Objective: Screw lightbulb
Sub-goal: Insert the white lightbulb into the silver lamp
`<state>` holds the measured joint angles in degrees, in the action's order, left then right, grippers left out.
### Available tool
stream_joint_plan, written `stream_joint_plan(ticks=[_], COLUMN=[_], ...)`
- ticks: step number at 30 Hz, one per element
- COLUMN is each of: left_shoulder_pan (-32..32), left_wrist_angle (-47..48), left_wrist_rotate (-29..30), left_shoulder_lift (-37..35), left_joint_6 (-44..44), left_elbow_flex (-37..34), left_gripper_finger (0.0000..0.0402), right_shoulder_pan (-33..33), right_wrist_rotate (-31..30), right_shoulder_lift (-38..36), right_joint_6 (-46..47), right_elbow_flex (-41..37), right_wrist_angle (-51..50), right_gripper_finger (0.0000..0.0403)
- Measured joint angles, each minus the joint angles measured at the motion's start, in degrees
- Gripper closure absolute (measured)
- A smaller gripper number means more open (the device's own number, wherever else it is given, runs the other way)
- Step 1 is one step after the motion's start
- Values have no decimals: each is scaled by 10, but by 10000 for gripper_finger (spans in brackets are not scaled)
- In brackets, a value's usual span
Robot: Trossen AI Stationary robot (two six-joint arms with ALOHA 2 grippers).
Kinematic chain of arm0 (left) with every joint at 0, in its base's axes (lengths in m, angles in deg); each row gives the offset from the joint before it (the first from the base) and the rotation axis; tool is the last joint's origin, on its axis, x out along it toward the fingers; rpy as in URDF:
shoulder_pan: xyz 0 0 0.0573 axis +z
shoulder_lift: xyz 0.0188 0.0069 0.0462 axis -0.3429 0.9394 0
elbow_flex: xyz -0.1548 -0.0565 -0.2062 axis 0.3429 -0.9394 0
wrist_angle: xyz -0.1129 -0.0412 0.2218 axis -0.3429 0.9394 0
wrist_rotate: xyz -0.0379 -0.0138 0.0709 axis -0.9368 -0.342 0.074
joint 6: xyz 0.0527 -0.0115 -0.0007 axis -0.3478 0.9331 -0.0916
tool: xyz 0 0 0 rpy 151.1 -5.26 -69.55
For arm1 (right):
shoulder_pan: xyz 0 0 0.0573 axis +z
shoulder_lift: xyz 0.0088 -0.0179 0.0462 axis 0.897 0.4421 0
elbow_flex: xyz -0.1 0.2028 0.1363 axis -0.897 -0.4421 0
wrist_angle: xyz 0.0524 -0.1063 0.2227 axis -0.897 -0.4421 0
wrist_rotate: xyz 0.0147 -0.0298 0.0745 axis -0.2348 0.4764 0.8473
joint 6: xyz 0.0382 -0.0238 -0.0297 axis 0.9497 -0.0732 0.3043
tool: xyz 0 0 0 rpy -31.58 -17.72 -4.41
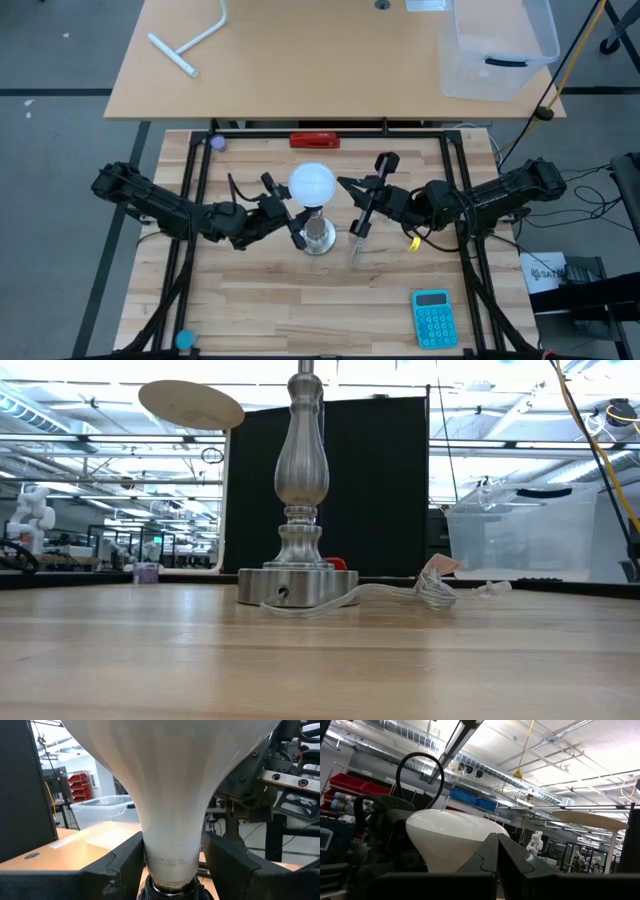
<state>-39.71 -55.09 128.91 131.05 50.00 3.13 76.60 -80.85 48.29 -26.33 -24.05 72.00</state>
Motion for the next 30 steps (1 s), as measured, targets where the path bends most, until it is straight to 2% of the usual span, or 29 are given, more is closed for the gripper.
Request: stream_joint_plan(ticks=[17, 30], left_shoulder_pan=[-11, -1], left_wrist_angle=[-4, -5], left_wrist_rotate=[-3, -3], left_shoulder_lift=[-1, -2], left_joint_6=[-21, -14], left_elbow_flex=[1, 2], left_gripper_finger=[196, 121], right_shoulder_pan=[0, 0], right_wrist_rotate=[-2, -8], right_shoulder_lift=[0, 0], right_joint_6=[0, 0], right_elbow_flex=[0, 0], right_wrist_angle=[-1, -5], right_gripper_finger=[403, 403])
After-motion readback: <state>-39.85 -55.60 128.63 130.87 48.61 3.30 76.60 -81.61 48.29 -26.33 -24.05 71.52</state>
